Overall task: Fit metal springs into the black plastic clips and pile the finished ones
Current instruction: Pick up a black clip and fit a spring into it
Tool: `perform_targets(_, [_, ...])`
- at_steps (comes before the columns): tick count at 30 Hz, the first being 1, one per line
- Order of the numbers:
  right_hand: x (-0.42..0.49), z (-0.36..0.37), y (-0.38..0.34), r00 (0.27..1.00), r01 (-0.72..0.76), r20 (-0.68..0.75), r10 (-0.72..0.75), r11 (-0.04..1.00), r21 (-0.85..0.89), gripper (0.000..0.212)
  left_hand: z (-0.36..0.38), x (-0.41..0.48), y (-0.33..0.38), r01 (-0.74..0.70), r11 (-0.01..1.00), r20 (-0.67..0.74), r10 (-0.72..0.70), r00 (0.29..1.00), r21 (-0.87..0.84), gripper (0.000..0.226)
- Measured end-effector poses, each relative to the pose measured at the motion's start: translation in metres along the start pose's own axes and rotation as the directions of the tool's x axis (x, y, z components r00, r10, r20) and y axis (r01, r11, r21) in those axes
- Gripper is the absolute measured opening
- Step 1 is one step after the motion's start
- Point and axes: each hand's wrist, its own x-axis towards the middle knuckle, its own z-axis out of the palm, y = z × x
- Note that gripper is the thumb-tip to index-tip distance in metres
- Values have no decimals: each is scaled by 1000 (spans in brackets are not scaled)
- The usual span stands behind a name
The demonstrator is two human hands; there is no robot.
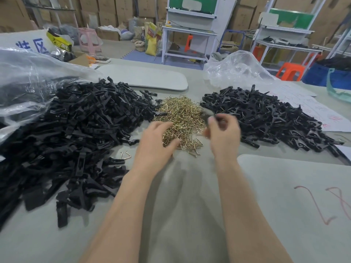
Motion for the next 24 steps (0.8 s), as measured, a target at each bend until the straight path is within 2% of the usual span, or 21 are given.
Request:
perform_targets(1, [3,-3,-2,996,6,-88,-6,1000,0,54,-4,1,-3,64,998,-113,-61,992,19,41])
perform_targets(2, [6,-7,-2,994,4,-109,-13,997,-80,73,-8,2,-6,131,990,-216,-117,969,51,36])
perform_targets(4, [3,-7,0,998,39,-35,-54,944,-328,87,-14,2,-12,263,951,-298,-207,932,162,34])
perform_targets(6, [-7,4,1,988,130,140,-68,854,-504,73,-15,0,-17,364,881,-228,-304,925,302,36])
perform_targets(8, [-20,20,2,940,236,339,-44,800,-551,43,-14,-1,-21,401,806,-134,-382,914,435,37])
perform_targets(10, [-32,37,8,885,350,464,-42,719,-601,30,-13,-1,-23,395,762,-104,-402,910,514,38])
perform_targets(13, [-46,54,16,860,432,510,-3,536,-725,32,-15,1,-26,427,756,-153,-409,900,496,34])
perform_targets(14, [-48,56,20,867,429,498,-9,521,-738,30,-15,1,-27,435,768,-175,-402,899,470,31])
perform_targets(16, [-47,56,23,876,416,478,-56,589,-693,23,-14,1,-25,412,805,-201,-360,911,427,30])
perform_targets(18, [-47,52,20,898,338,428,-102,784,-521,14,-13,3,-22,339,874,-240,-267,933,347,29])
perform_targets(20, [-43,46,14,937,185,339,-85,944,-272,7,-12,6,-17,227,968,-278,-191,942,106,26])
perform_targets(22, [-40,43,9,955,92,289,-64,992,-86,11,-10,7,-9,151,965,-269,-206,941,-212,21])
perform_targets(24, [-39,42,5,958,119,268,-106,992,-34,11,-5,7,-2,148,925,-239,-241,941,-350,15])
